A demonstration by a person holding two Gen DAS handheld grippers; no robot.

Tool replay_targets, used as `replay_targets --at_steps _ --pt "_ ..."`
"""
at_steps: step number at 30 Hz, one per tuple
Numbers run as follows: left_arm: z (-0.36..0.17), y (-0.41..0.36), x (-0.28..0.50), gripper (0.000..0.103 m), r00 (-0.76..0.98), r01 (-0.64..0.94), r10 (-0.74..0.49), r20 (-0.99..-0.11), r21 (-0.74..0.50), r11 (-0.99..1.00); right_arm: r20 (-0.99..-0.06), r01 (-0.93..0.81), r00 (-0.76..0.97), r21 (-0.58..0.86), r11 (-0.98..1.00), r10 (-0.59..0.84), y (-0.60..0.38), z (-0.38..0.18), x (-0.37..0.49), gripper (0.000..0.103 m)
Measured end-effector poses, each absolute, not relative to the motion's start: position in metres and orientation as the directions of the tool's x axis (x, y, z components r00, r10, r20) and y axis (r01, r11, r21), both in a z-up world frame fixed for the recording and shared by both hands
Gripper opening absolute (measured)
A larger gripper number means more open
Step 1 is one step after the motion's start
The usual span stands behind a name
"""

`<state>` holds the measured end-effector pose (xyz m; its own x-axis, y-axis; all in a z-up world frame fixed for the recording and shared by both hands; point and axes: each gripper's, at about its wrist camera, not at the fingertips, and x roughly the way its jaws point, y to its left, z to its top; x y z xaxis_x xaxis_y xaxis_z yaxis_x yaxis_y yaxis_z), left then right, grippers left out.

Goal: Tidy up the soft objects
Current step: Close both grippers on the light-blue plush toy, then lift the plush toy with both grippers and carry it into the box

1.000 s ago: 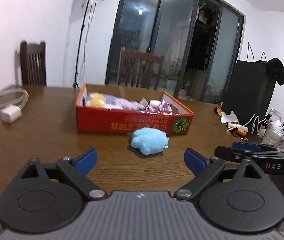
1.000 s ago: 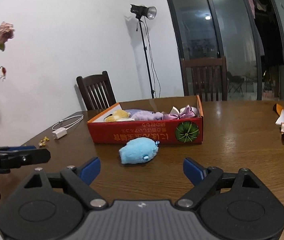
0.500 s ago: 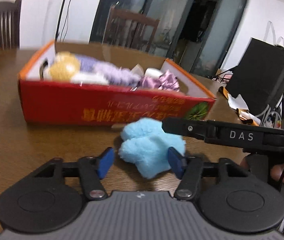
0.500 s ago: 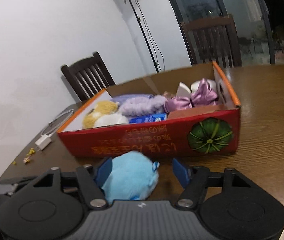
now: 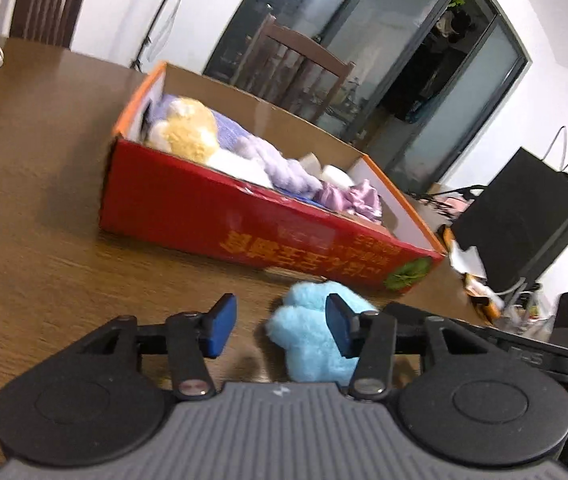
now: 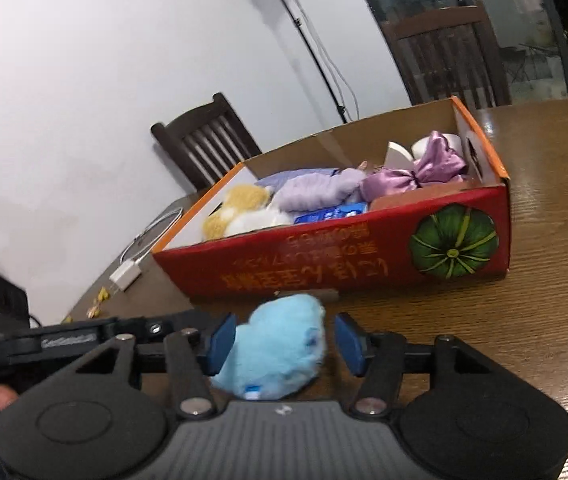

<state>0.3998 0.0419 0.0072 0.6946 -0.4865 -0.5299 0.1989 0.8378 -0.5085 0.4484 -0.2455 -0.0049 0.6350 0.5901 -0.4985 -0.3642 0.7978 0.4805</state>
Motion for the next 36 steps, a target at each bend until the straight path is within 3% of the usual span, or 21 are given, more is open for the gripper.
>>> replay_targets --at_steps 6,9,11,17,23,30,36 --pt "0.005 0.029 0.397 0.054 0.644 0.245 -0.545 -0.537 -0.531 0.811 -0.500 -0.353 0.624 0.506 0.787 0.601 -0.243 -0.019 0.454 0.054" --pt "-0.003 0.024 0.399 0.052 0.634 0.221 -0.531 -0.562 -0.526 0.821 -0.486 -0.359 0.607 0.539 0.762 0.629 -0.239 -0.028 0.455 0.043" --pt "-0.005 0.023 0.399 0.041 0.629 0.232 -0.544 -0.555 -0.534 0.813 -0.484 -0.352 0.607 0.549 0.758 0.631 -0.239 -0.031 0.456 0.040" --pt "-0.004 0.023 0.396 0.035 0.628 0.236 -0.553 -0.548 -0.543 0.806 -0.482 -0.341 0.595 0.572 0.746 0.642 -0.240 -0.033 0.457 0.038" --pt "0.027 0.029 0.371 0.035 0.672 0.301 -0.592 -0.444 -0.567 0.767 -0.414 -0.373 0.652 0.555 0.744 0.636 -0.246 0.000 0.429 0.036" --pt "0.052 0.028 0.354 0.034 0.698 0.316 -0.576 -0.426 -0.538 0.781 -0.370 -0.396 0.665 0.561 0.727 0.649 -0.248 0.023 0.405 0.035" --pt "0.087 0.034 0.396 0.034 0.731 0.345 -0.557 -0.394 -0.491 0.800 -0.338 -0.434 0.680 0.529 0.729 0.651 -0.236 0.050 0.435 0.035"
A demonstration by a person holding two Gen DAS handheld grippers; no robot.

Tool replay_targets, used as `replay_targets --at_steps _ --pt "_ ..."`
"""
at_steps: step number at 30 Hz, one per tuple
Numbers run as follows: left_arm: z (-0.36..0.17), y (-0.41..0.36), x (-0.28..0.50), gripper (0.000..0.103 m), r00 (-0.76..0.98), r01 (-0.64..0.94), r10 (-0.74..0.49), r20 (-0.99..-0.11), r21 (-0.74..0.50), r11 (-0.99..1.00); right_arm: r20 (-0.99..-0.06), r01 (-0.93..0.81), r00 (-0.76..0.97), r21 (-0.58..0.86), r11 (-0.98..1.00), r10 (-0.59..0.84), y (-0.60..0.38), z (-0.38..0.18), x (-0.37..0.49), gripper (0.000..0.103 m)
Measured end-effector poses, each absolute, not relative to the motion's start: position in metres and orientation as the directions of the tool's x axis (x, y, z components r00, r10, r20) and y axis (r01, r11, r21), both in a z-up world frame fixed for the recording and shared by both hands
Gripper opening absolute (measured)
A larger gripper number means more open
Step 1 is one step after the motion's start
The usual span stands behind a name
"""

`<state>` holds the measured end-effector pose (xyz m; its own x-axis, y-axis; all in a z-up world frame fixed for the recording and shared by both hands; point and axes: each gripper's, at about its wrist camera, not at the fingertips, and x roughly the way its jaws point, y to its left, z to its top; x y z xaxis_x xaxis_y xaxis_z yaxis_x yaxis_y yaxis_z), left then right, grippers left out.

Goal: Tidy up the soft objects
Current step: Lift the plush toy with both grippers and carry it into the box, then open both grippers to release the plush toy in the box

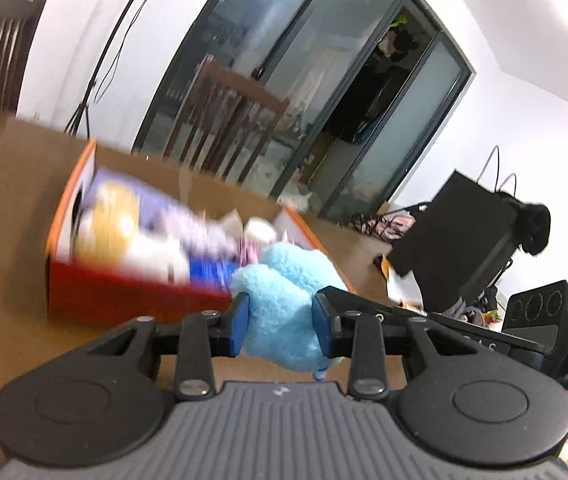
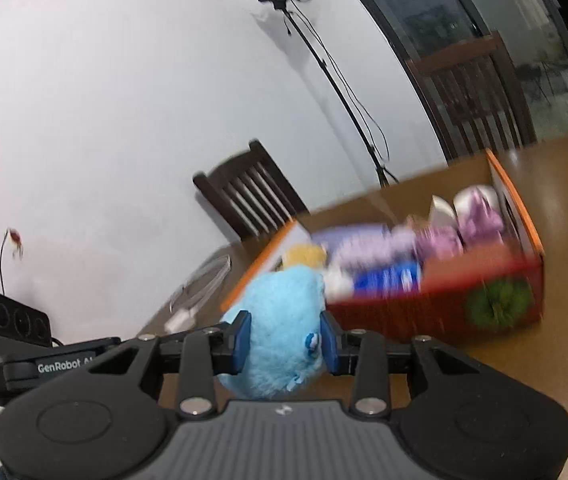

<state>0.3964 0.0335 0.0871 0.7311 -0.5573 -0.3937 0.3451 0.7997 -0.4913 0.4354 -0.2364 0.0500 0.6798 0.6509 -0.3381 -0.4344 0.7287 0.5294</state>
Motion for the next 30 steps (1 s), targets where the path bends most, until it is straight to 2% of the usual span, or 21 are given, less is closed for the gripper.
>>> replay_targets --at_steps 8,12,15,16,17,19,21,22,24,30 --pt "0.120 0.030 0.530 0.033 0.722 0.320 -0.541 -0.432 -0.485 0.814 -0.350 -0.416 0.713 0.486 0.768 0.608 -0.226 0.092 0.554 0.035" --pt "0.099 0.029 0.603 0.033 0.691 0.293 -0.518 -0.503 -0.461 0.838 -0.438 -0.355 0.683 0.501 0.790 0.585 -0.217 0.084 0.631 0.035" --pt "0.070 0.035 0.645 0.033 0.657 0.195 -0.464 -0.593 -0.462 0.865 -0.510 -0.283 0.634 0.546 0.789 0.581 -0.205 0.054 0.683 0.035" --pt "0.063 0.031 0.653 0.032 0.651 0.176 -0.427 -0.628 -0.423 0.889 -0.539 -0.259 0.611 0.555 0.790 0.579 -0.199 0.043 0.698 0.035" --pt "0.055 0.026 0.659 0.024 0.644 0.156 -0.380 -0.664 -0.372 0.915 -0.564 -0.239 0.596 0.555 0.797 0.572 -0.193 0.032 0.708 0.034" --pt "0.041 0.017 0.665 0.025 0.622 0.151 -0.317 -0.716 -0.287 0.946 -0.625 -0.207 0.567 0.521 0.828 0.536 -0.181 0.010 0.721 0.034" --pt "0.035 0.021 0.665 0.027 0.614 0.151 -0.339 -0.713 -0.316 0.937 -0.653 -0.158 0.525 0.555 0.817 0.545 -0.182 -0.007 0.725 0.036" --pt "0.034 0.024 0.666 0.027 0.610 0.146 -0.349 -0.711 -0.332 0.932 -0.645 -0.131 0.513 0.593 0.794 0.566 -0.188 -0.011 0.728 0.040" --pt "0.032 0.025 0.668 0.027 0.609 0.141 -0.354 -0.710 -0.342 0.929 -0.645 -0.128 0.499 0.606 0.785 0.579 -0.191 -0.015 0.730 0.039" --pt "0.032 0.029 0.668 0.027 0.602 0.144 -0.372 -0.707 -0.362 0.921 -0.675 -0.158 0.535 0.512 0.844 0.509 -0.178 -0.007 0.717 0.047"
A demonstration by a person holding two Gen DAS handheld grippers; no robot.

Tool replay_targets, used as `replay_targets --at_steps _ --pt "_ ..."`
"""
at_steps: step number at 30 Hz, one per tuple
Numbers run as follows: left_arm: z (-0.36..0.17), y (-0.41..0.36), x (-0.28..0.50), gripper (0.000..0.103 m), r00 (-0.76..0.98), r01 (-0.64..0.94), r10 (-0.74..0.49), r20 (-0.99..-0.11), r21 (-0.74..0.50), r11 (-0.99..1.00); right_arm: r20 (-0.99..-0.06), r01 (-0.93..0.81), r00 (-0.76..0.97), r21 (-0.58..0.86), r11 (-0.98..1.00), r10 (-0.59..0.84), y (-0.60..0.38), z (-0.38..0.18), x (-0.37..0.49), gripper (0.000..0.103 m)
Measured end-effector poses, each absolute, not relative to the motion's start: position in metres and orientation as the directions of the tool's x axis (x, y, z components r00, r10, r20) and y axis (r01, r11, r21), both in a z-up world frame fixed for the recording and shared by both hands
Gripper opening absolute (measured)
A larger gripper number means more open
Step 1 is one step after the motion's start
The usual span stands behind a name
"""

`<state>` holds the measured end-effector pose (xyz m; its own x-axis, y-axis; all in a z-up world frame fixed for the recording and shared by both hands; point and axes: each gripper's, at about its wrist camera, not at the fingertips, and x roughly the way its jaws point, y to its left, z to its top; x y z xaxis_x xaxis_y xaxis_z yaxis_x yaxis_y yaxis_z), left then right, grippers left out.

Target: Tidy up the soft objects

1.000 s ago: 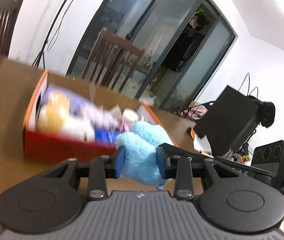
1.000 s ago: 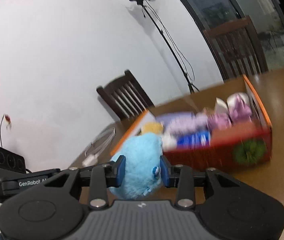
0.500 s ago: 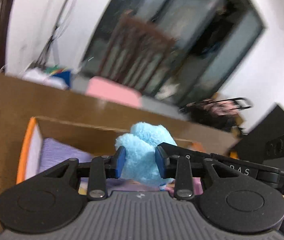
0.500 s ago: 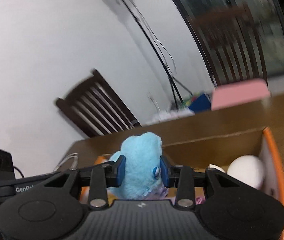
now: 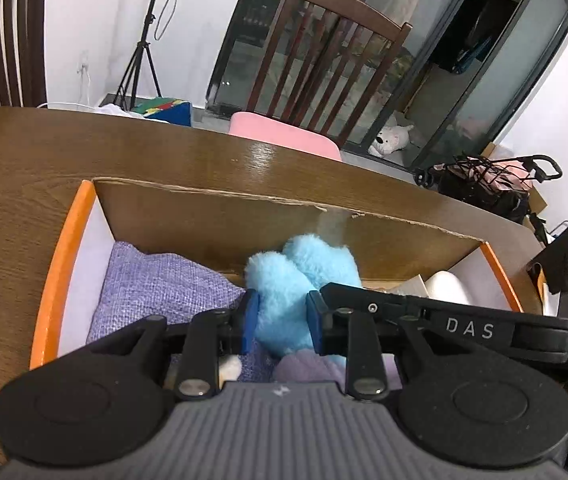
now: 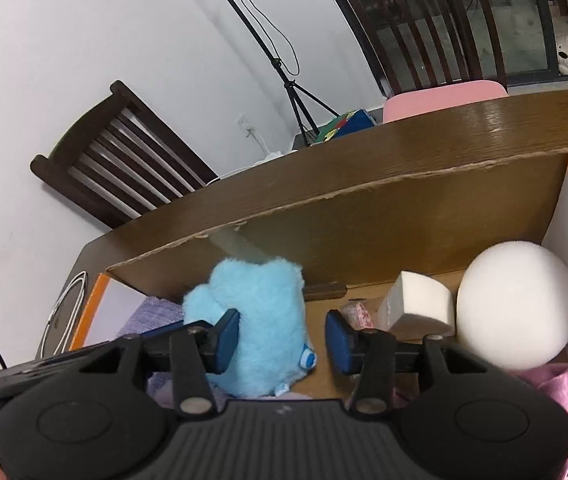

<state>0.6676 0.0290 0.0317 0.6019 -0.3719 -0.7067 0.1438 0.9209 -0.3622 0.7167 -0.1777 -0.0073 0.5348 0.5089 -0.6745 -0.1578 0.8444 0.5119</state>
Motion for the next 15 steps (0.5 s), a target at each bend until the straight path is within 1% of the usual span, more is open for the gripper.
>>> replay_targets --at_steps 2,3,4,5,6,7,9,12,14,15 --pt "0.033 0.032 0.662 0.029 0.596 0.157 -0.386 -0.704 -0.369 0.916 -0.689 -0.148 0.540 0.488 0.860 0.484 -0.178 -0.005 0.716 0.052" --pt "0.035 0.032 0.659 0.030 0.595 0.169 -0.388 -0.704 -0.363 0.916 -0.695 -0.147 0.538 0.479 0.865 0.476 -0.177 -0.002 0.713 0.053" --pt "0.039 0.029 0.655 0.036 0.592 0.185 -0.382 -0.709 -0.342 0.921 -0.701 -0.151 0.542 0.462 0.874 0.464 -0.177 0.002 0.709 0.056" --pt "0.044 0.027 0.651 0.046 0.598 0.195 -0.372 -0.710 -0.322 0.927 -0.705 -0.158 0.547 0.441 0.883 0.450 -0.177 0.006 0.707 0.056" --pt "0.052 0.026 0.647 0.053 0.610 0.206 -0.366 -0.703 -0.304 0.930 -0.707 -0.167 0.558 0.417 0.894 0.434 -0.177 0.013 0.704 0.056" --pt "0.061 0.025 0.642 0.065 0.627 0.208 -0.351 -0.695 -0.286 0.936 -0.707 -0.171 0.571 0.396 0.902 0.418 -0.178 0.021 0.700 0.056" --pt "0.080 0.025 0.629 0.067 0.664 0.217 -0.327 -0.673 -0.245 0.945 -0.699 -0.174 0.592 0.376 0.910 0.402 -0.181 0.040 0.693 0.058" --pt "0.109 0.030 0.610 0.067 0.705 0.218 -0.311 -0.638 -0.222 0.950 -0.676 -0.192 0.624 0.353 0.916 0.392 -0.193 0.072 0.678 0.061" --pt "0.125 0.034 0.592 0.074 0.734 0.220 -0.296 -0.612 -0.199 0.955 -0.669 -0.203 0.645 0.316 0.927 0.370 -0.204 0.093 0.665 0.066" --pt "0.133 0.035 0.583 0.076 0.750 0.221 -0.283 -0.597 -0.177 0.959 -0.666 -0.206 0.656 0.294 0.933 0.355 -0.211 0.104 0.657 0.067"
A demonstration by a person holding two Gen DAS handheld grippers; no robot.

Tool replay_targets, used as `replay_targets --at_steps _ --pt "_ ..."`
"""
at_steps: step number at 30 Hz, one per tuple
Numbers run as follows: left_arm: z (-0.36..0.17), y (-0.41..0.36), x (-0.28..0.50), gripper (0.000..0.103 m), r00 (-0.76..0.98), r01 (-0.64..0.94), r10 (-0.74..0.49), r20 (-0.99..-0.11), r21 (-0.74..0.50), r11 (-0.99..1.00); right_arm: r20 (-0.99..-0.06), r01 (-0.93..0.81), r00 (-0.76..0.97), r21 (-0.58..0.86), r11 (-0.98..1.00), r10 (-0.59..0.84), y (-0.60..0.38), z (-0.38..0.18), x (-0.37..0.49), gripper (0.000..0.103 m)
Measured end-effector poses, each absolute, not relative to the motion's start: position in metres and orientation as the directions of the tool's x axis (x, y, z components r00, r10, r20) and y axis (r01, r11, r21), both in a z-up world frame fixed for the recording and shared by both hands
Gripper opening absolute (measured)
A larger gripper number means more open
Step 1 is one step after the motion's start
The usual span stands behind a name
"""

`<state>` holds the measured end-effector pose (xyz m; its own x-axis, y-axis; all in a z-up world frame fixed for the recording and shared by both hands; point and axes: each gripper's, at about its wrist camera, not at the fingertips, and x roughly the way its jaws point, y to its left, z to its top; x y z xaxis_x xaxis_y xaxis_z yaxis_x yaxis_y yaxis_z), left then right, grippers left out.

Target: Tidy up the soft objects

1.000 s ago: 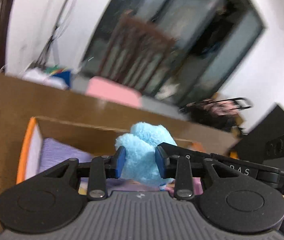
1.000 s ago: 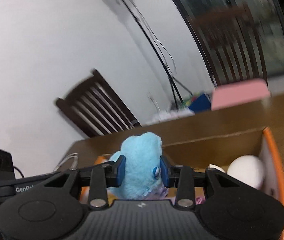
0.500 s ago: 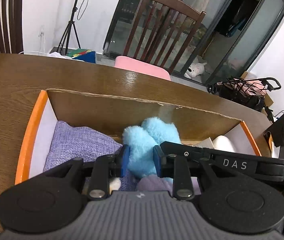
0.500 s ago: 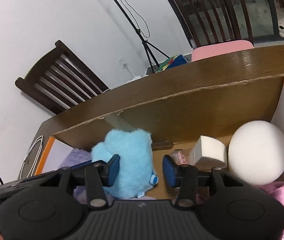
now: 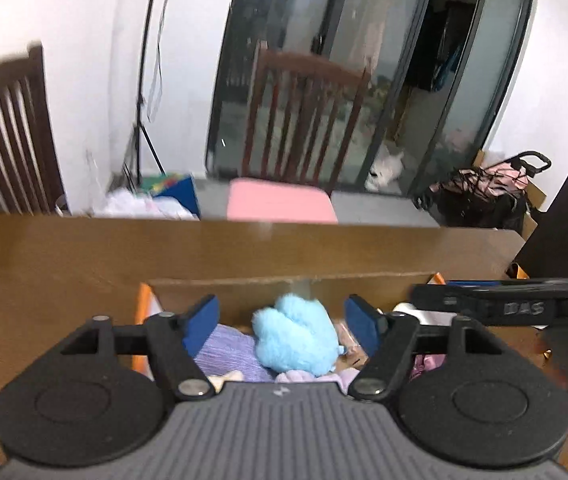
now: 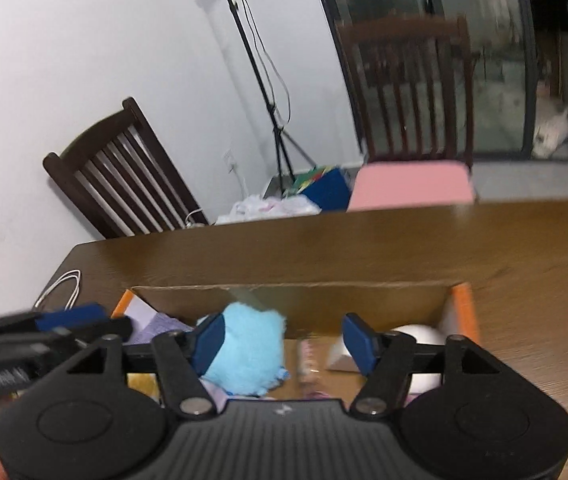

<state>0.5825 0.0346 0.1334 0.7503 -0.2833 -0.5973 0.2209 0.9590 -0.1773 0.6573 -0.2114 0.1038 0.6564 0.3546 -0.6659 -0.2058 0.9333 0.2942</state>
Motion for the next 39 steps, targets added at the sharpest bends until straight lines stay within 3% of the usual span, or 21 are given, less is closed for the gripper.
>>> replay_targets --at_steps 8,15,17,28,34,39 --pt "0.174 0.041 0.500 0.080 0.820 0.204 -0.225 -0.527 -0.098 0.974 -0.631 -0.169 0.732 0.197 0.966 0.257 -0.271 0.163 0.579 0.074" --pt "0.172 0.044 0.403 0.086 0.901 0.108 -0.134 -0.412 -0.085 0.991 -0.517 -0.175 0.822 0.173 0.969 0.240 -0.287 0.179 0.490 0.081" --pt "0.165 0.043 0.365 0.092 0.928 0.073 -0.088 -0.363 -0.055 0.996 -0.473 -0.186 0.849 0.151 0.971 0.236 -0.285 0.176 0.461 0.083" --pt "0.108 0.037 0.198 0.097 0.981 0.015 -0.022 -0.191 -0.041 0.999 -0.256 -0.221 0.939 0.054 0.974 0.228 -0.265 0.129 0.298 0.092" --pt "0.086 0.020 0.121 0.102 0.992 0.035 -0.031 -0.123 0.028 0.999 -0.216 -0.247 0.945 0.029 0.969 0.247 -0.254 0.094 0.202 0.095" --pt "0.068 0.018 0.060 0.103 0.995 0.039 -0.038 -0.095 0.010 0.999 -0.183 -0.270 0.946 -0.002 0.963 0.266 -0.238 0.069 0.123 0.096"
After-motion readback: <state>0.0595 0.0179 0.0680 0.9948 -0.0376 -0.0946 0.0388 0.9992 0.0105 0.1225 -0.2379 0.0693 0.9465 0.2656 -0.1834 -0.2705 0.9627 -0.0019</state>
